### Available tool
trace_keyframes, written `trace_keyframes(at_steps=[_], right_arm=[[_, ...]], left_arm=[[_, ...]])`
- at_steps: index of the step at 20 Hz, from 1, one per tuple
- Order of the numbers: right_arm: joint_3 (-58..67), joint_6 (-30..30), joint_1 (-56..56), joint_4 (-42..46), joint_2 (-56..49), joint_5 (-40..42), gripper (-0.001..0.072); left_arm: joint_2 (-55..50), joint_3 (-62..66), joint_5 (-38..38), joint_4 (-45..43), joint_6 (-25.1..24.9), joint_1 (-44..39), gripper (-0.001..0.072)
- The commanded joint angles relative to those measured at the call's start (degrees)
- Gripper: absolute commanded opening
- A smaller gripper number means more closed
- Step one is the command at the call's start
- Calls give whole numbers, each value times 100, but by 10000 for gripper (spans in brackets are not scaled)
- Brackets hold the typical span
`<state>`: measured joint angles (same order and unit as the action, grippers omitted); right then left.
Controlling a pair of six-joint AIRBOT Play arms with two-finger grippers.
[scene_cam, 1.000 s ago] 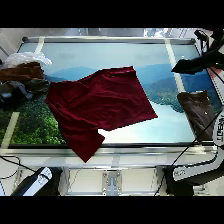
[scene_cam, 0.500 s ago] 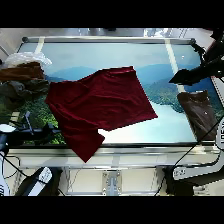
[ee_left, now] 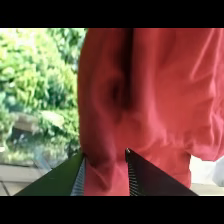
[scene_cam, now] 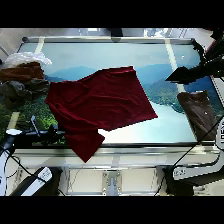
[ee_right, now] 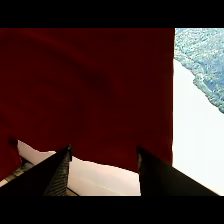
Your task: Fold the shirts.
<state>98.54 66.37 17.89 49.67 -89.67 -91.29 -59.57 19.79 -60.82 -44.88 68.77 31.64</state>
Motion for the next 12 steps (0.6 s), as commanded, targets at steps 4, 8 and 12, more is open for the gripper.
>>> trace_keyframes(at_steps=[4, 8, 12], right_arm=[[-4, 4, 4, -92, 4, -79, 434], [-708, 9, 66, 640, 94, -278, 322], [-3259, -299, 219, 284, 647, 859, 345]], left_arm=[[-315, -11, 608, 328, -175, -632, 20], [-306, 2, 813, 490, -175, -986, 14], [-304, 2, 807, 490, -175, -975, 14]])
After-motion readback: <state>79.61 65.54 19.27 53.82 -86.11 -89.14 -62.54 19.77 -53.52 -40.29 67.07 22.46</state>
